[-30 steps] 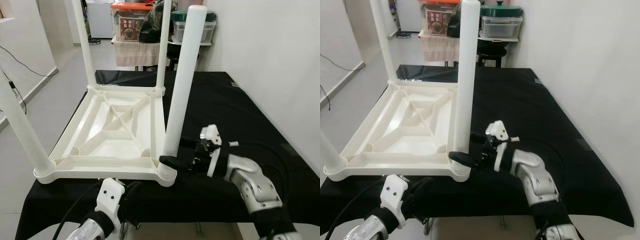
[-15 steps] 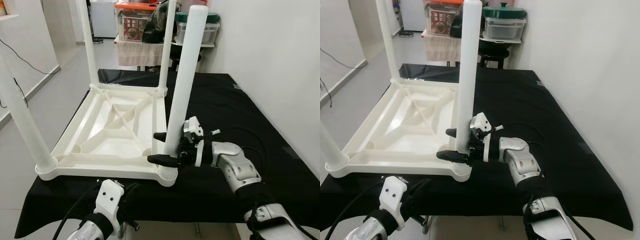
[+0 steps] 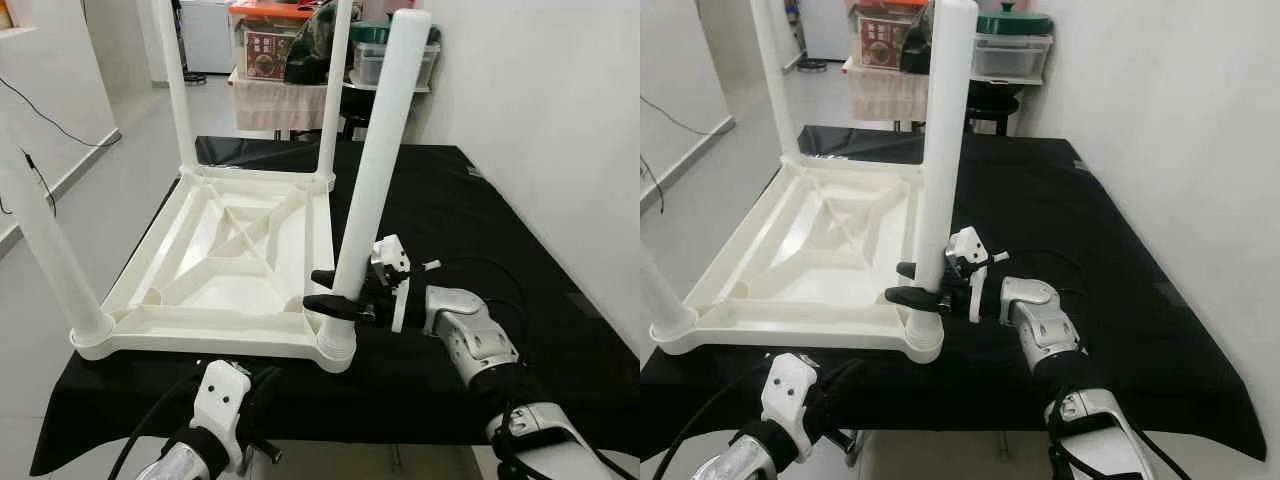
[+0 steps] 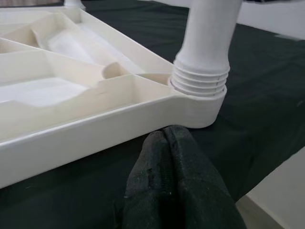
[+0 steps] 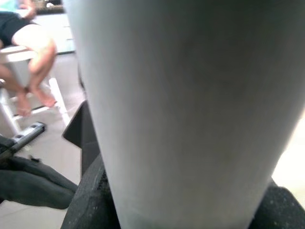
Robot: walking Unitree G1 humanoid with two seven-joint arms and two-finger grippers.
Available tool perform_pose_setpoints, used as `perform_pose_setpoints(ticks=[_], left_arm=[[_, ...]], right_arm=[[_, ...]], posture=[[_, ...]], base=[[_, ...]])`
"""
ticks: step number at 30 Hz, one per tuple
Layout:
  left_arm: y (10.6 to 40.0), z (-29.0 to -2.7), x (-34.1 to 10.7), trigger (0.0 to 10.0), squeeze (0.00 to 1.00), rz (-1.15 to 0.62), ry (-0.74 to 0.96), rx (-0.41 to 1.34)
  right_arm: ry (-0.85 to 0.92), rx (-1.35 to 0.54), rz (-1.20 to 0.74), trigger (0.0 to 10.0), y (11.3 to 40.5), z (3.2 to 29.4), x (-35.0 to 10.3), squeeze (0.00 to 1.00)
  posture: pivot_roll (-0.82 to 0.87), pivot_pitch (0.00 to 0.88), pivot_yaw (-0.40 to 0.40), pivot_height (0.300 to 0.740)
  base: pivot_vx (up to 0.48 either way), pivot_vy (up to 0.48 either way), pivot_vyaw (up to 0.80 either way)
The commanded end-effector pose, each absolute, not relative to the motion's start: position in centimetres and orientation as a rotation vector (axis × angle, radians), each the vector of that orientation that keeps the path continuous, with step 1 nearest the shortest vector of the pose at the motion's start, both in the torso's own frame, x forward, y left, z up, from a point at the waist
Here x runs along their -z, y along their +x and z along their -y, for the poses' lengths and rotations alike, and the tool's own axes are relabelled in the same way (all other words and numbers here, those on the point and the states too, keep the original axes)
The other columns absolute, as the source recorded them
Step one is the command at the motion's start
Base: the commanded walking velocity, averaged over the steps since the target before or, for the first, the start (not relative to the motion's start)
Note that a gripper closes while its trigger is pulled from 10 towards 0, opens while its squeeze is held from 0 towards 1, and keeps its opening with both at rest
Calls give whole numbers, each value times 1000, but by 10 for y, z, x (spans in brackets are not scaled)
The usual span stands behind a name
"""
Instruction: Building children table
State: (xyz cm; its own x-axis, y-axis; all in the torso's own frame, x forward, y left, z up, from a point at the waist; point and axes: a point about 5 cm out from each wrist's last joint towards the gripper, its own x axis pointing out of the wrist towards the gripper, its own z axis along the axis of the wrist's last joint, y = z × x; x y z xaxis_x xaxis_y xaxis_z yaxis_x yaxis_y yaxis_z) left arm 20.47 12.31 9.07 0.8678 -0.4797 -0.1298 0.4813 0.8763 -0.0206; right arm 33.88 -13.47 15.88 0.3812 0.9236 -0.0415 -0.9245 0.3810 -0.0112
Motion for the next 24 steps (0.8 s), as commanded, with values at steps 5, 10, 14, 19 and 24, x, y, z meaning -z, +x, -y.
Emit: perform_pose_setpoints(ticks=[5,10,14,19,24], left_arm=[[200,-124,-90,10000,0,-128,13,509],[200,-125,-91,10000,0,-119,11,520],[200,-124,-91,10000,0,-118,14,529],[202,-123,-92,10000,0,-113,14,538],[203,-123,-93,10000,0,-110,16,540]], right_arm=[[-42,-550,-192,0,331,176,-125,0],[28,-195,-349,0,284,153,-93,0],[-8,-338,-295,0,281,132,-98,0],[-11,-323,-258,0,312,132,-106,0],[19,-325,-227,10000,330,120,-117,1000]], posture=[[-3,0,-80,740],[-9,0,-73,740],[-18,0,-68,740],[-3,0,-73,740],[5,0,-67,740]], base=[[0,0,0],[0,0,0],[0,0,0],[0,0,0],[0,0,0]])
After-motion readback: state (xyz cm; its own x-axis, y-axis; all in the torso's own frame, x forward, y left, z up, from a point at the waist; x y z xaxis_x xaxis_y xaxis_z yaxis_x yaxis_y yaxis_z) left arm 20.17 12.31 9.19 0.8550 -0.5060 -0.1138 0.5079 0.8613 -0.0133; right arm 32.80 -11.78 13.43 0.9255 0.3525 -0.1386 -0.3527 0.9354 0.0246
